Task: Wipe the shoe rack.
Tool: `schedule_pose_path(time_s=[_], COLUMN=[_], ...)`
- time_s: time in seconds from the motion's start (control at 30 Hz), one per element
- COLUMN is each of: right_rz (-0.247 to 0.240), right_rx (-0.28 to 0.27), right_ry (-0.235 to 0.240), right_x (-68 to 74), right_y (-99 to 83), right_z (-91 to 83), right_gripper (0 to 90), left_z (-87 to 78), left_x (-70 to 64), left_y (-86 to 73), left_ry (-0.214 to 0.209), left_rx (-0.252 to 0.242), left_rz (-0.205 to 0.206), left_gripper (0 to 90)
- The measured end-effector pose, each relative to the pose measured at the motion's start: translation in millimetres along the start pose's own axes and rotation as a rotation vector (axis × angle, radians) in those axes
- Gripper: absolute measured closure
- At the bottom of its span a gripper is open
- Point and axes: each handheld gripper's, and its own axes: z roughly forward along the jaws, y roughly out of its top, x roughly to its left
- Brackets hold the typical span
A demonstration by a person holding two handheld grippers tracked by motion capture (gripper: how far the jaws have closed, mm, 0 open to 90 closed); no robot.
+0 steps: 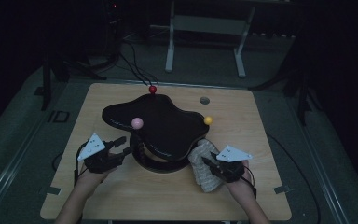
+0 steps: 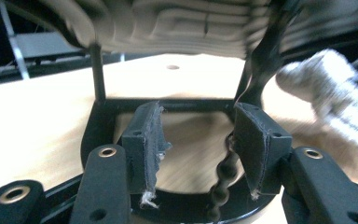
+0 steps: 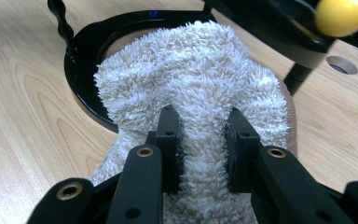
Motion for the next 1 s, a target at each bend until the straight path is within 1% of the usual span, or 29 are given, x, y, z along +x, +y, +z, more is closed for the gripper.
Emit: schedule_pose_path(time_s=[0.03,0.1,0.17,0.2,0.27,0.3,0.33,0.37,0.43,0.47,0.57,0.6,0.7,0.73,0.77,0.87,1.0], right_rz=[0.006,0.025,0.035,0.04,0.057,0.061,0.064,0.072,0.077,0.078,0.086,0.093,0.095,0.099,0.099,0.094,0.105], right_rx=[-0.004,-0.009,-0.017,-0.021,-0.033,-0.034,-0.032,-0.033,-0.027,-0.027,-0.029,-0.032,-0.013,-0.008,-0.005,-0.002,-0.001], right_ry=[-0.006,-0.012,-0.016,-0.019,-0.019,-0.024,-0.027,-0.03,-0.036,-0.04,-0.044,-0.044,-0.034,-0.032,-0.028,-0.026,-0.013], right_x=[-0.9,-1.8,-1.3,-1.0,-0.8,-0.7,-1.0,-1.4,-1.5,-1.1,-0.5,-0.1,1.0,1.3,1.1,1.7,1.2], right_y=[-0.9,-2.6,-4.3,-5.2,-7.1,-7.7,-8.3,-8.9,-9.7,-10.3,-12.1,-13.4,-17.9,-18.6,-18.9,-18.7,-18.1], right_z=[-1.6,-3.5,-4.9,-5.8,-7.2,-7.5,-7.5,-7.7,-7.3,-6.8,-5.6,-4.7,0.8,1.8,2.7,2.9,0.8], right_gripper=[71.5,71.5,71.6,71.6,71.6,71.6,71.6,71.6,71.6,71.6,71.6,71.6,71.6,71.6,71.6,71.6,71.6], left_z=[3.5,10.0,14.8,17.1,21.6,23.9,25.6,27.4,30.6,32.2,35.4,38.0,41.0,41.9,42.6,43.2,44.7], left_x=[-0.2,0.1,0.2,-0.2,-1.0,-1.5,-1.8,-2.9,-4.4,-5.5,-7.3,-10.5,-15.0,-16.6,-16.9,-18.7,-29.7], left_y=[-3.0,-8.2,-12.4,-14.1,-16.6,-17.5,-18.2,-19.1,-20.9,-21.9,-24.3,-26.0,-26.9,-26.9,-27.0,-28.1,-28.8], left_ry=[0.018,0.049,0.06,0.066,0.074,0.078,0.074,0.074,0.069,0.072,0.06,0.064,0.052,0.062,0.058,0.055,0.031], left_rx=[0.014,0.047,0.066,0.077,0.087,0.085,0.083,0.077,0.07,0.07,0.073,0.076,0.075,0.078,0.082,0.079,0.08], left_rz=[0.007,0.037,0.059,0.071,0.086,0.08,0.08,0.083,0.079,0.082,0.082,0.096,0.097,0.1,0.1,0.078,0.08], left_gripper=[52.7,58.8,68.8,69.5,75.9,77.7,79.4,84.4,85.8,87.6,88.3,88.3,88.2,88.4,88.4,88.4,88.2])
